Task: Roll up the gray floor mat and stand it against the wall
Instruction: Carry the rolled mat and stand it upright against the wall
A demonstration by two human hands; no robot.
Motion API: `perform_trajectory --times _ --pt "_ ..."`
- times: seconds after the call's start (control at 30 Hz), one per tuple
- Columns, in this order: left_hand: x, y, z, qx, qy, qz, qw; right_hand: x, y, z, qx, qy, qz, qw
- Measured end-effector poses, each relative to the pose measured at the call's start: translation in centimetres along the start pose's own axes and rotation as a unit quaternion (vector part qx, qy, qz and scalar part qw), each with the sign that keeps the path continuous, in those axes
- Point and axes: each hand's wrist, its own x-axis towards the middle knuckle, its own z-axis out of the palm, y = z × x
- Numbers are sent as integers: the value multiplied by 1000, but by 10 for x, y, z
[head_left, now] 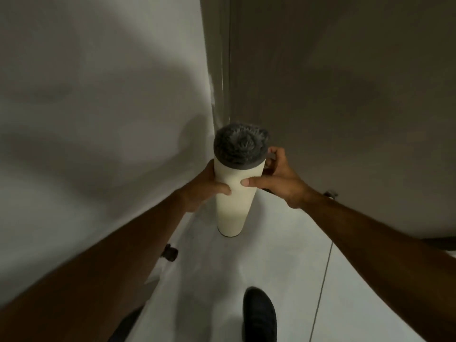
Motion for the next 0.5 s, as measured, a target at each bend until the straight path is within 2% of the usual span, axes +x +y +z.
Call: perform_trajectory --times 0.1,0.17,0.3,0.4,0.5 --pt "25 -6 -3 -46 165 -23 985 44 1 5 4 11 -9 1000" --pt "41 -13 -4 -69 243 -19 967 74 -1 11 -7 -2 1 1000" --pt "64 -15 -7 -172 284 -35 943 118 -5 21 -47 -34 -5 998" --pt "78 -10 -14 -133 320 -31 937 131 -9 24 -64 -74 -28 995" --pt "81 -8 -15 -99 320 -23 942 129 -10 20 -70 -89 -21 993"
